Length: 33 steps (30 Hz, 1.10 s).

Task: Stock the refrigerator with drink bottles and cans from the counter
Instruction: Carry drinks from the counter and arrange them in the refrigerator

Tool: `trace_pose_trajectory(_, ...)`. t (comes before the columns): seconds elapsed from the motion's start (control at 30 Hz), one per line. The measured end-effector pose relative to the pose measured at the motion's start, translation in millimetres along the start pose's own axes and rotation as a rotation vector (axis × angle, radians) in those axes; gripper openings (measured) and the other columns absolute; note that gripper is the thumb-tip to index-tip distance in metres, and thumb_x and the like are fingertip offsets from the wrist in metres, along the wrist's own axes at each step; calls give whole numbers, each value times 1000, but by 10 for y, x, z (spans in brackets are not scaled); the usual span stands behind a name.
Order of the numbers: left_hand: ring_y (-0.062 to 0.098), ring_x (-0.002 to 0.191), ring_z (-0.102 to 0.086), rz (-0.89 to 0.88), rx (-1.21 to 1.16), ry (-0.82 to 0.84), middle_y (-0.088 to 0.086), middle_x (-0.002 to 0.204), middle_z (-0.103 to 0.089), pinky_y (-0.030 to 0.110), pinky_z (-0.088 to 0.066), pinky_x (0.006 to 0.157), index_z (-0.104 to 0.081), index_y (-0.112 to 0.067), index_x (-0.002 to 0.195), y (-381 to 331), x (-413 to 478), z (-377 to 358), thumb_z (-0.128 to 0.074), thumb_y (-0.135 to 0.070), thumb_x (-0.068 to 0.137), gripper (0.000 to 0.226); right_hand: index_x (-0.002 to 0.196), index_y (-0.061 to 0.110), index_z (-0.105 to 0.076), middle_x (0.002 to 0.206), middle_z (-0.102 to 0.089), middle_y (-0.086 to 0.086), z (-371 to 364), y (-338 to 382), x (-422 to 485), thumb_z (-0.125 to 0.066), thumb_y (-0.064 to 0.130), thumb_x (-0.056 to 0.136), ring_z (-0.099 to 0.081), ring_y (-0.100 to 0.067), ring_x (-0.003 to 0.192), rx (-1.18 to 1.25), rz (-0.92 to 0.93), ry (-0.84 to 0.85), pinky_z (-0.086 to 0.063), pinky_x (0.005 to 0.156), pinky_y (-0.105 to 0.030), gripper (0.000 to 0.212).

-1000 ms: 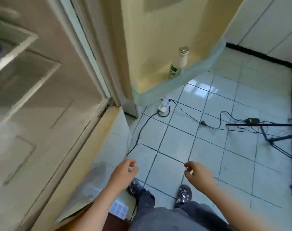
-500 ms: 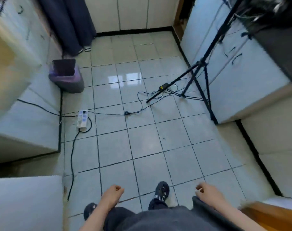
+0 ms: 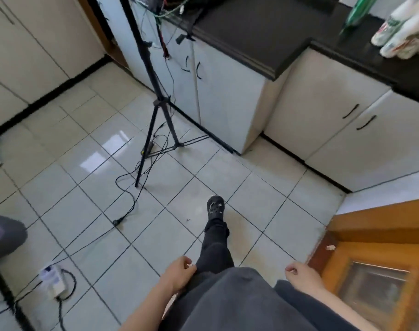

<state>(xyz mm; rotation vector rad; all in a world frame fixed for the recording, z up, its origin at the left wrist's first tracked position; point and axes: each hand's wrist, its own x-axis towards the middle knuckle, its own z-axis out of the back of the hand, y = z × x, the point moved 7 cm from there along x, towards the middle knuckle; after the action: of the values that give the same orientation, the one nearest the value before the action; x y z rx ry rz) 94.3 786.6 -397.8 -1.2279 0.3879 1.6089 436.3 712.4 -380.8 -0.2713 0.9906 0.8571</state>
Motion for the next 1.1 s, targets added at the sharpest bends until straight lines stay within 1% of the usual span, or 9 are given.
trace_pose_trajectory(0.1, 19, 113, -56, -6, 139, 58, 3, 121, -61, 24, -41, 91, -55, -17, 118, -416, 442, 223, -50, -36, 92, 33, 101, 31, -53, 113, -62, 7, 140, -134, 166, -48, 35, 95, -57, -9, 95, 143, -96, 15, -50, 89, -26, 9)
trace_pose_trajectory(0.2, 21, 114, -56, -56, 301, 119, 8, 121, -63, 23, -41, 87, -58, -14, 106, -995, 931, 440, -44, -30, 96, 23, 102, 22, -61, 108, -64, -3, 497, -224, 320, -52, 31, 95, -59, -10, 93, 277, -178, 22, -51, 89, -31, 15)
trace_pose_trajectory(0.3, 24, 111, -59, -105, 454, 146, 11, 115, -65, 25, -42, 83, -57, -17, 89, -1652, 1333, 730, -44, -27, 95, 18, 102, 25, -56, 112, -61, 2, 894, -241, 428, -56, 25, 94, -57, -8, 98, 384, -218, 22, -48, 93, -28, 8)
trace_pose_trajectory(0.4, 22, 117, -55, -209, 537, 128, 5, 126, -61, 23, -41, 90, -56, -16, 120, -2574, 1708, 1099, -46, -35, 95, 32, 105, 24, -57, 107, -61, 6, 1400, -151, 620, -54, 28, 95, -58, -6, 96, 480, -252, -82, -49, 89, -23, 12)
trace_pose_trajectory(0.5, 24, 120, -53, -283, 615, 110, 8, 131, -57, 25, -40, 94, -52, -14, 127, -3476, 1996, 1343, -47, -36, 96, 38, 112, 21, -57, 111, -61, 5, 1777, -82, 750, -45, 33, 99, -57, -10, 102, 559, -295, -148, -46, 90, -23, 22)
trace_pose_trajectory(0.67, 28, 109, -58, -375, 513, 94, 11, 118, -62, 30, -42, 88, -56, -12, 122, -4646, 2256, 1475, -50, -32, 96, 34, 108, 25, -61, 113, -65, 6, 2117, -101, 978, -47, 30, 96, -59, -11, 103, 627, -354, -199, -46, 91, -25, 19)
trace_pose_trajectory(0.83, 27, 106, -59, -366, 522, 135, 12, 116, -63, 31, -45, 88, -58, -9, 118, -5161, 2468, 1264, -52, -29, 95, 31, 99, 28, -60, 107, -66, 6, 2672, -280, 1419, -50, 27, 94, -59, -10, 97, 638, -325, -205, -47, 90, -26, 11)
trace_pose_trajectory(1.03, 31, 101, -62, -301, 432, 140, 18, 102, -66, 32, -47, 81, -59, -4, 93, -5866, 2567, 911, -50, -25, 94, 23, 113, 23, -61, 113, -65, 9, 4176, -543, 2044, -51, 28, 96, -59, -6, 102, 573, -138, -331, -46, 92, -23, 21)
trace_pose_trajectory(1.1, 25, 99, -62, -335, 395, 135, 10, 101, -66, 29, -43, 78, -58, -11, 94, -6305, 2503, 813, -50, -26, 95, 17, 116, 25, -60, 113, -63, 13, 4791, -560, 2166, -51, 27, 96, -58, -2, 102, 578, -54, -419, -45, 88, -16, 22)
